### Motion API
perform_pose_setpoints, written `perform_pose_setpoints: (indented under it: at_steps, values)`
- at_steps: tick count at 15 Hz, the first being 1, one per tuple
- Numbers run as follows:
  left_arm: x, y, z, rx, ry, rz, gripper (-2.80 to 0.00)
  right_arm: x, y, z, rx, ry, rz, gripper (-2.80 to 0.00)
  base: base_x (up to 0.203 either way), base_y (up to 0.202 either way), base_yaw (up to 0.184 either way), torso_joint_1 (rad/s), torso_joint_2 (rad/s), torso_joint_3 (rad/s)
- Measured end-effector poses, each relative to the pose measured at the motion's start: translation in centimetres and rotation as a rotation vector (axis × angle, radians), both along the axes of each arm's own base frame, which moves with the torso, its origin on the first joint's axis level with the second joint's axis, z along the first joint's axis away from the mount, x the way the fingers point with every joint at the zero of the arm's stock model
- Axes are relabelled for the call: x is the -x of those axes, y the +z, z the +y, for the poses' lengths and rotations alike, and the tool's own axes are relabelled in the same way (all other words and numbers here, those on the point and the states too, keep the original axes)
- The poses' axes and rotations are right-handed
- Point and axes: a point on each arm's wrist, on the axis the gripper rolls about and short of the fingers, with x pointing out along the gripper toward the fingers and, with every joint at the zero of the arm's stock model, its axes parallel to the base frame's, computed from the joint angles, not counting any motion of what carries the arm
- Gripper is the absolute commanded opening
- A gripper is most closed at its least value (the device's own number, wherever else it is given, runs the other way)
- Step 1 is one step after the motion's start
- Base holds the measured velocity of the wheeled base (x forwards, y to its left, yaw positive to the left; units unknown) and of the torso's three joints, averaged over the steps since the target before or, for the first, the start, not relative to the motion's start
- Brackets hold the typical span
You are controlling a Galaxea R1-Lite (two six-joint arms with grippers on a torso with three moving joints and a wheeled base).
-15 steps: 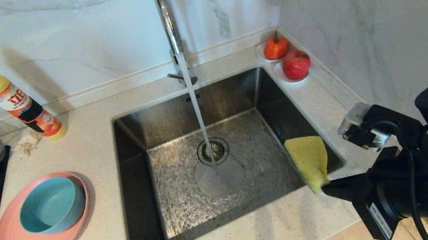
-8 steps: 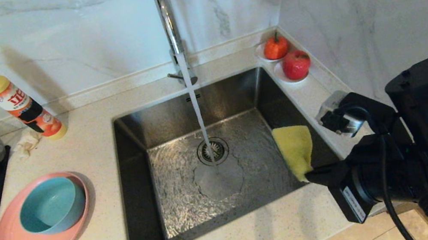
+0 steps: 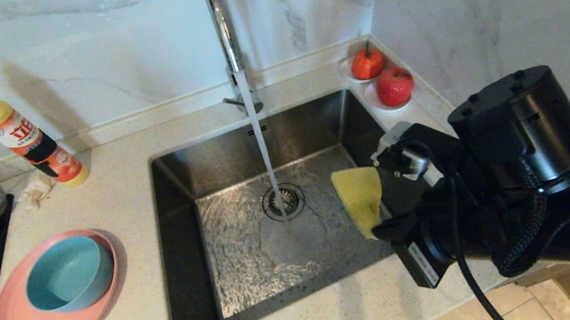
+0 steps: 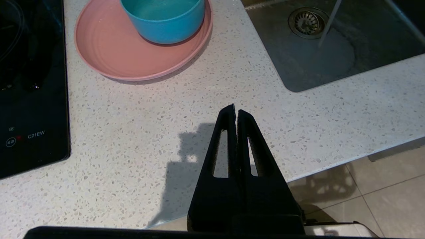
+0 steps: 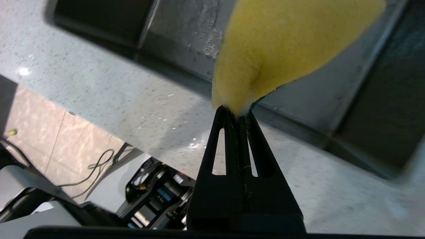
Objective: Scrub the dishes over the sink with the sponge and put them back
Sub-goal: Pick up a bowl and the sponge
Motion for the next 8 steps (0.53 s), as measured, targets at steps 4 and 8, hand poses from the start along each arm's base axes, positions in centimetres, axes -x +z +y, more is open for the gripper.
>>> perform_pose_setpoints:
  at_steps: [4,8]
  values:
    - [0.0,0.0,0.0,-0.002,0.0,0.0,-2.8,0.5,-1.0,0.7,0.003,0.015,0.04,-2.8,0.0,0.0,0.0,0.0,0.0,0.0]
    - [0.0,0.0,0.1,0.049,0.035,0.002,-2.8,1.4,-0.8,0.9,-0.02,0.017,0.053,-2.8,0.0,0.0,0.0,0.0,0.0,0.0]
